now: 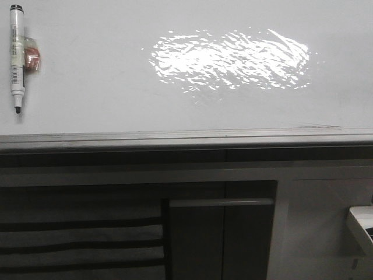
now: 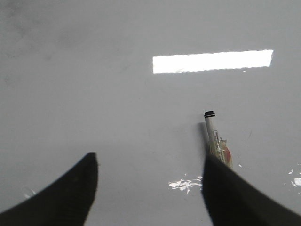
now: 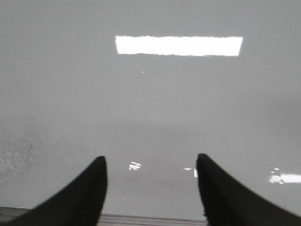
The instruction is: Write number 9 on whiteboard
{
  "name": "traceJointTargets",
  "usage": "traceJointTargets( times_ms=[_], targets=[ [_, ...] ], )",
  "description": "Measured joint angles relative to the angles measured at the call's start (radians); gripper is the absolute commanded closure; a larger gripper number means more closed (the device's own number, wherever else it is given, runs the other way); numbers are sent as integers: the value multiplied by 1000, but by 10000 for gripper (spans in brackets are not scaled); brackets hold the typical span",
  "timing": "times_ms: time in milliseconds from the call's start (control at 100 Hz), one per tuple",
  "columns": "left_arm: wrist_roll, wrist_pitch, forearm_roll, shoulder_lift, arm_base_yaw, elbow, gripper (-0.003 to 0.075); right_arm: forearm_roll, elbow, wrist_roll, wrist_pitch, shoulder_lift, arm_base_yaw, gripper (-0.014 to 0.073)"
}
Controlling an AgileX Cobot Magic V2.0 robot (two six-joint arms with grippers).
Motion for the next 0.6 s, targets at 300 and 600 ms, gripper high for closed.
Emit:
traceJointTargets(
  times_ms=[300, 600],
  targets=[
    [-2, 0, 4, 0, 0, 0, 121, 0, 0, 0, -10, 0, 0, 83],
    [-2, 0, -55, 17, 0, 0, 121, 0, 0, 0, -11, 0, 0, 83]
  ],
)
